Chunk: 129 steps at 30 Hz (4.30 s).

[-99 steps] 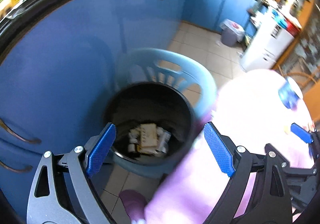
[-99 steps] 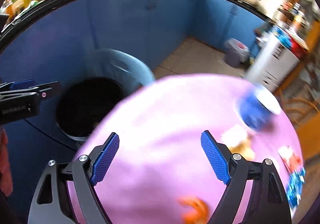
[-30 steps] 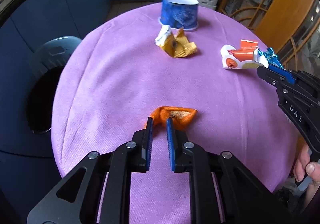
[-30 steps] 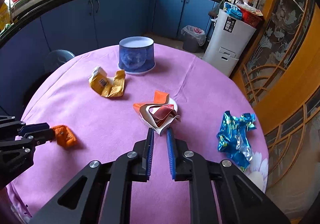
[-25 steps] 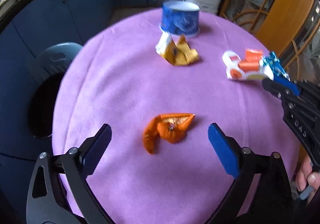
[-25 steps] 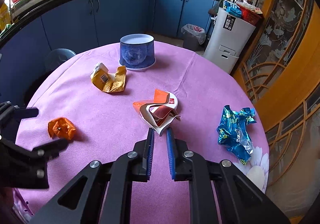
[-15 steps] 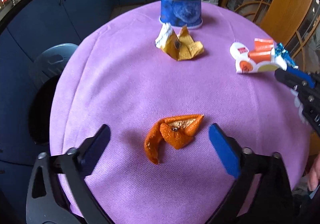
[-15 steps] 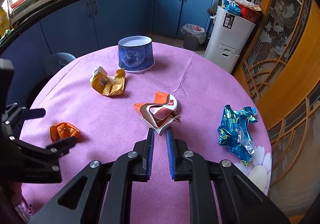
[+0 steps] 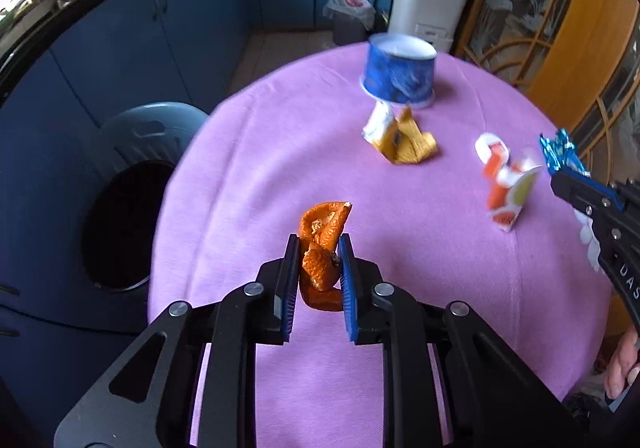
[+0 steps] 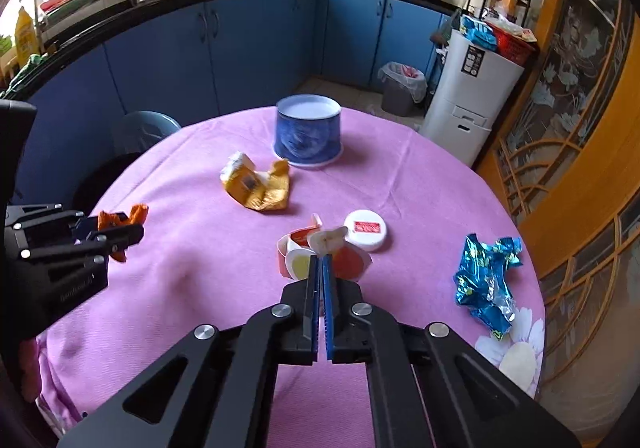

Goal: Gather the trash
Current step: 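Lift the peel with the left tool while the right tool grasps the paper cup, then carry the peel with the left tool while the right tool carries the cup to the black bin, then open the left tool over the bin while the right tool releases the cup into it, then move the left tool to the yellow snack wrapper while the right tool approaches the white round cap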

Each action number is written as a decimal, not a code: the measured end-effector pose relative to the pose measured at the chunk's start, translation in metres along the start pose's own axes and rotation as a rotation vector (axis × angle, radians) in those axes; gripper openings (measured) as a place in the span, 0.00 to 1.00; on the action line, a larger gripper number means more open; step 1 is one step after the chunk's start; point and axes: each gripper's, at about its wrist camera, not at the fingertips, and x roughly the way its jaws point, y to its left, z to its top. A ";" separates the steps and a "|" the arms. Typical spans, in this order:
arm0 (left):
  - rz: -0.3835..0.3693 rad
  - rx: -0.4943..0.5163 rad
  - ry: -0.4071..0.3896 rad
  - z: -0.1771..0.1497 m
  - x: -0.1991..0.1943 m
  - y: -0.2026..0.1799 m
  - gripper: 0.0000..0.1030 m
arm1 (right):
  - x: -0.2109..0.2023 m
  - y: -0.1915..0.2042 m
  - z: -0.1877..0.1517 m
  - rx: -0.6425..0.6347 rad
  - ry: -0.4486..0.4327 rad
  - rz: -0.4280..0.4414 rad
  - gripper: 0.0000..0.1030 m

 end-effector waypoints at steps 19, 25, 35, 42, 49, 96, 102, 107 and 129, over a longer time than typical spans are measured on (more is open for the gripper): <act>0.003 -0.093 -0.004 -0.004 -0.003 0.050 0.19 | 0.048 0.006 0.013 0.063 0.123 0.059 0.10; 0.018 -0.081 0.015 0.004 0.017 0.047 0.19 | 0.055 0.005 0.014 0.033 0.082 0.038 0.91; 0.022 -0.068 0.044 0.022 0.049 0.037 0.19 | 0.082 -0.004 0.020 0.027 0.111 0.020 0.33; 0.018 -0.075 0.041 0.023 0.045 0.038 0.19 | 0.062 0.005 0.020 -0.002 0.059 0.024 0.31; 0.021 -0.093 -0.008 0.017 0.017 0.051 0.19 | 0.036 0.031 0.028 -0.035 0.031 0.060 0.31; 0.230 -0.525 -0.108 0.017 0.010 0.315 0.96 | 0.144 0.309 0.128 -0.394 0.099 0.413 0.34; 0.243 -0.550 -0.108 0.012 0.006 0.323 0.96 | 0.136 0.311 0.131 -0.399 0.036 0.419 0.84; 0.238 -0.545 -0.108 0.011 0.007 0.316 0.96 | 0.131 0.304 0.130 -0.390 0.029 0.368 0.84; -0.108 -0.024 -0.062 0.056 0.044 0.044 0.96 | 0.077 -0.016 0.026 0.089 0.067 -0.160 0.84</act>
